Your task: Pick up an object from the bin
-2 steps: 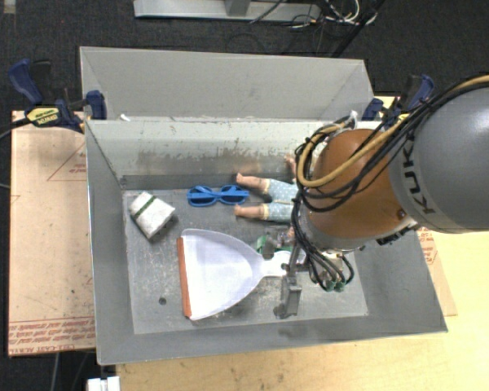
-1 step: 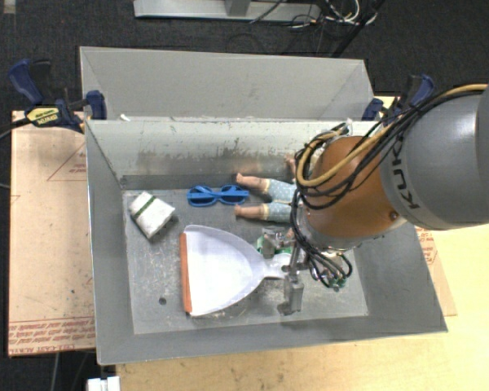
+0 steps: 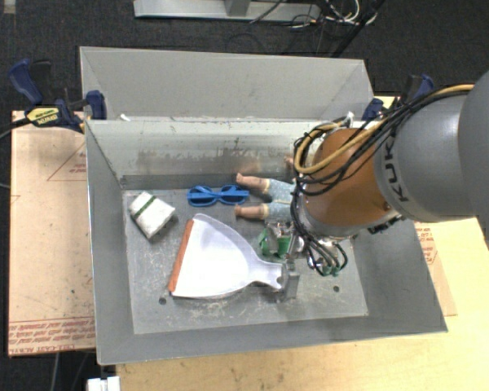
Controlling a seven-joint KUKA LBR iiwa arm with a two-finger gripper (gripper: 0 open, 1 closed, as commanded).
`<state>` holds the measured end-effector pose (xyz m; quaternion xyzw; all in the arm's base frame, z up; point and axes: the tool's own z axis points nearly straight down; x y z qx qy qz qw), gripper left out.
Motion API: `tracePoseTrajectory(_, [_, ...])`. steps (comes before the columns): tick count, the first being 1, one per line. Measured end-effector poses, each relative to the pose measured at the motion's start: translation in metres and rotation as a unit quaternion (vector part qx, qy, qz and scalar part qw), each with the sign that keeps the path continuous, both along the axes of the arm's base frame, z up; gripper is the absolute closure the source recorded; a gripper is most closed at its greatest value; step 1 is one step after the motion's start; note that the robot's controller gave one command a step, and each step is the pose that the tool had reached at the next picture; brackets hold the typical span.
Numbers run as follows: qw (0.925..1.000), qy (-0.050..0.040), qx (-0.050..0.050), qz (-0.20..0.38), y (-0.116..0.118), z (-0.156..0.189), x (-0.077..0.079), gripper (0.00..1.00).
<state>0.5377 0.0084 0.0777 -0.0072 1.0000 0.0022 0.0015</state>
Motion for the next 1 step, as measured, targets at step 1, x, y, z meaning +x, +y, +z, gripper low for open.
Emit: tracePoseTrajectory(1, [0.9999, -0.0005, -0.001, -0.014, 0.0227, -0.0052, -0.023, 0.0])
